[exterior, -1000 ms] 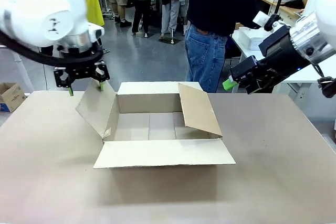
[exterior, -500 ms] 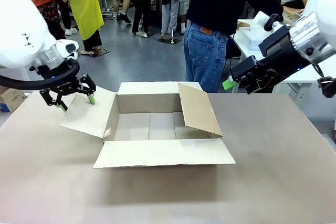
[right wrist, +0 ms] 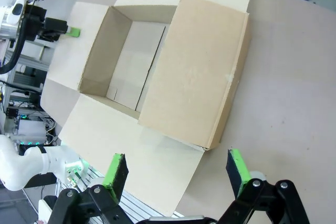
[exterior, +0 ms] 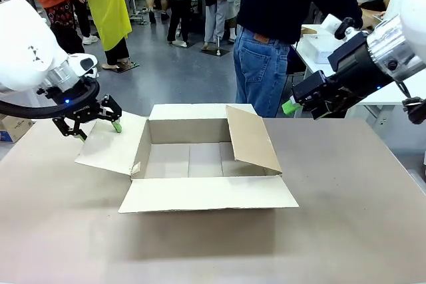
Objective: Pack the gift set into the box.
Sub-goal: Place both hands on the side flaps of the Package Box and spread them outward.
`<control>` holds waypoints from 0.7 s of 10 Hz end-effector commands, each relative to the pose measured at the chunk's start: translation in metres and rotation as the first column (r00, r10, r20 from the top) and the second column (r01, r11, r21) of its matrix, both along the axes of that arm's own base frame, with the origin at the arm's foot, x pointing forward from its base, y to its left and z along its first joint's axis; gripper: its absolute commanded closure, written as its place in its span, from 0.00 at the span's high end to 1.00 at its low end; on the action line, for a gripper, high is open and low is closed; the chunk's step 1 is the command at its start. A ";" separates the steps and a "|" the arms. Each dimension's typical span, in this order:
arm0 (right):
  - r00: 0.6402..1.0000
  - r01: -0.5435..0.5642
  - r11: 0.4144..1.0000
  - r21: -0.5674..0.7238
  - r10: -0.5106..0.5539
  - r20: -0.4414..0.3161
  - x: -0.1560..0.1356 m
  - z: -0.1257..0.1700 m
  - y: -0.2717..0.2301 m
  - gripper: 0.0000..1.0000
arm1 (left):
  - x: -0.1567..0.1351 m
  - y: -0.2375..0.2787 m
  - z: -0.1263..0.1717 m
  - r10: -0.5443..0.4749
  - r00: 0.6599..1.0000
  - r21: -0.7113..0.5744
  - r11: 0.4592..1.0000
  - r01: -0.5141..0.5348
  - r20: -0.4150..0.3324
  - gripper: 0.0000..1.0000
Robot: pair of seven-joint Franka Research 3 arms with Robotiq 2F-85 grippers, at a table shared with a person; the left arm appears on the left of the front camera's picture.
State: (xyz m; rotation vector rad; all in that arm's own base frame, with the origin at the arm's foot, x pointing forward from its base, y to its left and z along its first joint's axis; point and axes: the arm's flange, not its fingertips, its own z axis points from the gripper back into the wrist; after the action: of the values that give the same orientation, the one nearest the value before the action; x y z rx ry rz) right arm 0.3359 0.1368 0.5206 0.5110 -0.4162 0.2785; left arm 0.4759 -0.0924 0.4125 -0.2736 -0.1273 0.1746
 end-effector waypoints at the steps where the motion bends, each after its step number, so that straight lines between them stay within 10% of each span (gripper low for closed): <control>1: 0.993 -0.109 0.977 -0.184 0.117 0.032 0.020 0.026 0.064 1.00 | -0.003 0.002 0.005 0.011 1.000 0.020 1.000 -0.011 -0.010 1.00; 5: 0.985 -0.174 0.761 -0.625 0.144 -0.099 0.020 0.005 0.233 1.00 | -0.003 0.002 0.005 0.011 1.000 0.020 1.000 -0.011 -0.010 1.00; 6: 0.978 -0.204 0.799 -0.565 0.142 -0.153 0.009 0.004 0.197 1.00 | -0.003 0.002 0.005 0.011 1.000 0.020 1.000 -0.011 -0.010 1.00; 7: 0.984 -0.156 0.854 -0.496 0.181 0.003 0.002 0.007 0.231 1.00 | -0.003 0.002 0.005 0.011 1.000 0.020 1.000 -0.011 -0.010 1.00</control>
State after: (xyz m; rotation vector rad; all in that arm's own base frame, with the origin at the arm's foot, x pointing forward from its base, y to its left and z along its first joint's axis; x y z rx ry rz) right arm 0.3416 0.3651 0.5133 -0.0418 -0.2432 0.5494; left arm 0.4749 -0.0915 0.4144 -0.2645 -0.1258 0.1754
